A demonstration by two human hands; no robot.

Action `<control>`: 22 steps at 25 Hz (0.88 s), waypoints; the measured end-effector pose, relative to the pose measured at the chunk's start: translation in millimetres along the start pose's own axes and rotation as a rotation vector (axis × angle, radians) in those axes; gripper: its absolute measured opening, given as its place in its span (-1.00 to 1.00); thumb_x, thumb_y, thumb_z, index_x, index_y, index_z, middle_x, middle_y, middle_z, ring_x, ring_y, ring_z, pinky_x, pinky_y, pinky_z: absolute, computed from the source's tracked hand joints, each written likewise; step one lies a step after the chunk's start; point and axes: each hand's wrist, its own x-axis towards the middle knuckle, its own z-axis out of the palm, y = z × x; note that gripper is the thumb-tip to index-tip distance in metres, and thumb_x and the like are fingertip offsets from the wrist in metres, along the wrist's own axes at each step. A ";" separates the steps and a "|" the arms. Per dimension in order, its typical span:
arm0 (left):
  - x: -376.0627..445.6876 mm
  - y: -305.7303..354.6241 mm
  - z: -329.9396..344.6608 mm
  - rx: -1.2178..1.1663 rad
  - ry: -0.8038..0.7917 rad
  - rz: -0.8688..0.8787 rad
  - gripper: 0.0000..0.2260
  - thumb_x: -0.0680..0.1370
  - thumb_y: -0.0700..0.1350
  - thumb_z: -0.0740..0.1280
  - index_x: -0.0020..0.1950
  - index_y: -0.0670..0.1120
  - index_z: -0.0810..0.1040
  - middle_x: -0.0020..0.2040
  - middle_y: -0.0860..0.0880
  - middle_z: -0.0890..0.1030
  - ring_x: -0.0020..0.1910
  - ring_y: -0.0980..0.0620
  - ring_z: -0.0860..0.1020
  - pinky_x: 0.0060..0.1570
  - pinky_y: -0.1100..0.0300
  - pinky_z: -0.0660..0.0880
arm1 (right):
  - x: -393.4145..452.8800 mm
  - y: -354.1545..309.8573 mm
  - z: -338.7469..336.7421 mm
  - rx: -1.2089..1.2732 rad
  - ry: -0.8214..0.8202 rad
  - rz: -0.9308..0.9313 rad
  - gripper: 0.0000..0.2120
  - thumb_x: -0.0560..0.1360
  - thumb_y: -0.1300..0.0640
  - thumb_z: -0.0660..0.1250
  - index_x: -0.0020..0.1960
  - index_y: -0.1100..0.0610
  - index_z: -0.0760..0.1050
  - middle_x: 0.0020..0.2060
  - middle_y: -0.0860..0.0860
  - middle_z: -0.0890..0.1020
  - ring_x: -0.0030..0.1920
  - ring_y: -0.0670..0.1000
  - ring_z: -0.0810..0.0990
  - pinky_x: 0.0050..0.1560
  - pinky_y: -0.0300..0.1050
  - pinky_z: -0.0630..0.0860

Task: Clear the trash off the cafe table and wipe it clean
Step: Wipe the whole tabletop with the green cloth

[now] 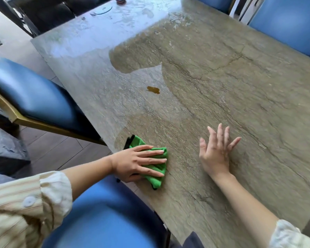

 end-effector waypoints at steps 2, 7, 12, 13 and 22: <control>-18.5 -22.6 -6.4 0.012 0.017 -0.096 -0.58 0.57 -0.03 0.21 0.44 0.10 0.36 0.52 -0.04 0.26 0.53 -0.12 0.13 0.42 -0.13 0.22 | 13.1 3.5 0.5 -0.024 -0.004 -0.011 -0.45 0.54 -0.11 -0.02 0.42 0.16 0.29 0.50 0.29 0.13 0.53 0.26 -0.07 0.37 0.15 -0.50; -49.8 -72.4 -17.8 0.026 0.075 -0.473 -0.59 0.59 0.01 0.22 0.45 0.10 0.35 0.53 -0.02 0.22 0.54 -0.11 0.09 0.45 -0.11 0.17 | 61.5 18.0 4.8 -0.117 -0.058 -0.031 -0.45 0.54 -0.10 -0.04 0.42 0.16 0.28 0.50 0.29 0.14 0.53 0.26 -0.08 0.38 0.28 -0.41; -48.9 -103.1 -12.9 0.058 0.135 -0.986 -0.58 0.60 0.16 0.04 0.47 0.20 0.27 0.53 0.00 0.23 0.55 -0.07 0.06 0.45 -0.21 0.08 | 81.4 10.9 13.5 -0.129 -0.035 -0.024 -0.46 0.55 -0.09 -0.06 0.42 0.14 0.29 0.49 0.27 0.19 0.53 0.25 0.00 0.42 0.30 -0.35; -42.1 -109.6 -11.6 0.057 0.156 -1.162 -0.57 0.59 0.16 0.04 0.47 0.21 0.25 0.53 -0.01 0.23 0.55 -0.08 0.05 0.44 -0.25 0.05 | 79.5 9.7 14.5 -0.116 -0.017 -0.024 -0.46 0.56 -0.09 -0.06 0.42 0.15 0.30 0.48 0.26 0.21 0.52 0.24 0.03 0.43 0.29 -0.32; 59.8 -144.5 -12.5 -0.109 0.343 -1.685 -0.61 0.63 0.04 0.08 0.47 0.19 0.24 0.56 -0.10 0.10 0.55 -0.15 -0.04 0.44 -0.16 -0.03 | 79.0 9.7 16.1 -0.083 0.025 -0.014 -0.49 0.57 -0.06 -0.03 0.42 0.14 0.32 0.48 0.23 0.24 0.52 0.20 0.09 0.48 0.29 -0.17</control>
